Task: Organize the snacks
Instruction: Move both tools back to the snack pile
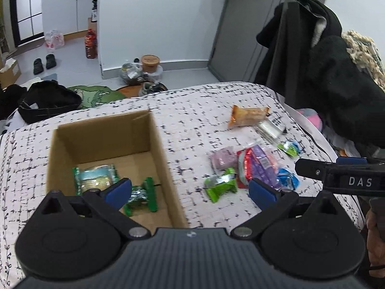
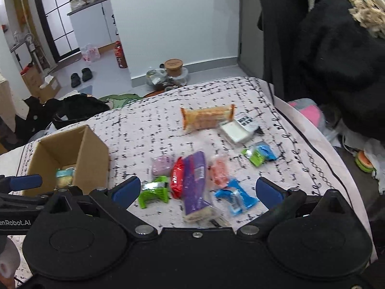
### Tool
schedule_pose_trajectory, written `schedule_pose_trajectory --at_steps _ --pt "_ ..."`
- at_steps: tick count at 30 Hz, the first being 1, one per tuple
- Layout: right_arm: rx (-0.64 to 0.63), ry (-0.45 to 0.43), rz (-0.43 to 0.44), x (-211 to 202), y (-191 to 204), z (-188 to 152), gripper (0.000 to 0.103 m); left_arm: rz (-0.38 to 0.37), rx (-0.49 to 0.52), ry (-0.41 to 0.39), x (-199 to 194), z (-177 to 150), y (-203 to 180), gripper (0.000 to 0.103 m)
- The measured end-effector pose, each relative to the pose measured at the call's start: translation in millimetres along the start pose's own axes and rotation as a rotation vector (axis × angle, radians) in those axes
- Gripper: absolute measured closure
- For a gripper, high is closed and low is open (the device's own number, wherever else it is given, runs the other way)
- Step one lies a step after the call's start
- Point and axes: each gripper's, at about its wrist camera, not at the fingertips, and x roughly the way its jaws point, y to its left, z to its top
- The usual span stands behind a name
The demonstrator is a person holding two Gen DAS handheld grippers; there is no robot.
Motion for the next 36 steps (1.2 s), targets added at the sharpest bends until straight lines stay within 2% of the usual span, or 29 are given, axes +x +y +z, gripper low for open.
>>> schedule_pose_trajectory --at_steps 8,13,15,18,22,29,36 --pt "0.044 0.005 -0.007 3 -24 -4 0.001 -0.037 0.040 0.010 10 8 -20 0.001" --pt "0.078 0.044 -0.004 15 -41 -6 0.022 -0.037 0.037 0.018 22 13 -27 0.003" --pt "0.078 0.056 -0.004 20 -46 -8 0.026 -0.041 0.041 0.025 27 15 -29 0.004" --pt "0.079 0.075 0.004 28 -52 -9 0.035 -0.046 0.056 0.039 35 16 -36 0.009" --pt "0.090 0.110 0.018 41 -59 -11 0.044 -0.046 0.049 0.065 50 17 -40 0.020" --pt "0.092 0.145 0.037 61 -67 -9 0.047 -0.044 0.014 0.115 74 20 -41 0.034" --pt "0.096 0.183 0.056 83 -75 -7 0.053 -0.024 0.026 0.186 103 19 -52 0.039"
